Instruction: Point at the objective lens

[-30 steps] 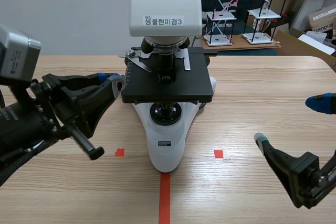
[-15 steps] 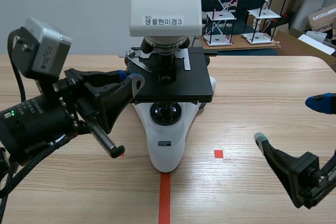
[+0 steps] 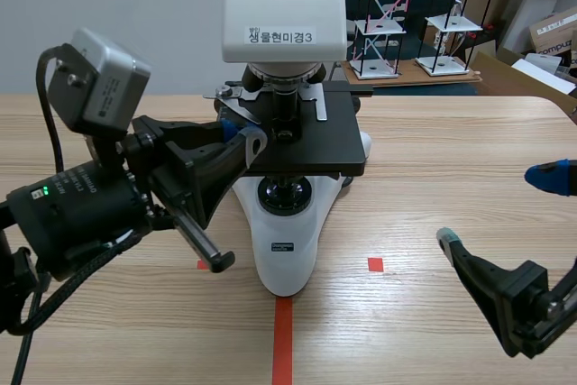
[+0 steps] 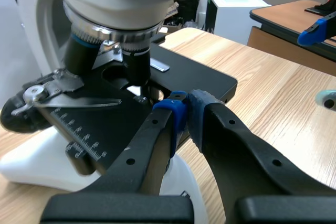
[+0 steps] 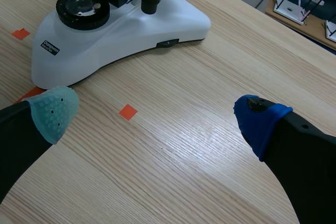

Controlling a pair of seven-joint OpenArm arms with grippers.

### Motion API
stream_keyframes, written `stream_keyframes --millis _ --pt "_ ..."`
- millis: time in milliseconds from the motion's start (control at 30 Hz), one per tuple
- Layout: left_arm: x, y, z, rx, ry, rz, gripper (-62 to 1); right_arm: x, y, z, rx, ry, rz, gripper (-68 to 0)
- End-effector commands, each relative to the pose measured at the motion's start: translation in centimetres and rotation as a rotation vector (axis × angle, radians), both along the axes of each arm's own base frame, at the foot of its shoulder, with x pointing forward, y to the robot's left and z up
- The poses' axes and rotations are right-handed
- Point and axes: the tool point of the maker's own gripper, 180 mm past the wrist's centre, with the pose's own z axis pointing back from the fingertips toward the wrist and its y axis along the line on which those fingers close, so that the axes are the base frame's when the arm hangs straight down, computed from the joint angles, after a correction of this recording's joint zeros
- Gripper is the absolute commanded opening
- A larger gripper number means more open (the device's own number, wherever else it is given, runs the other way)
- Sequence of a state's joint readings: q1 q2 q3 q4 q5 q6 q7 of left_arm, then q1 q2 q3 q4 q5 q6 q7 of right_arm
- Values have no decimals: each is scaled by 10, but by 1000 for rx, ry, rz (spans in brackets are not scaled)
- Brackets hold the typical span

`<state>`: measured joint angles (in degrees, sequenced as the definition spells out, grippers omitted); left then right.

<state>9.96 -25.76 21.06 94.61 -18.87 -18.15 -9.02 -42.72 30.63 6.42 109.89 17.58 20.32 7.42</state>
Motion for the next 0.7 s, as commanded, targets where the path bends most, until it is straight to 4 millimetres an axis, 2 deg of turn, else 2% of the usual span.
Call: stream_keyframes --millis 0,667 --pt "4 -3 12 -25 -29 13 -584 6 -2 10 13 -35 -6 -12" --pt "9 -4 10 10 -42 33 -584 6 -2 10 13 -35 -6 -12"
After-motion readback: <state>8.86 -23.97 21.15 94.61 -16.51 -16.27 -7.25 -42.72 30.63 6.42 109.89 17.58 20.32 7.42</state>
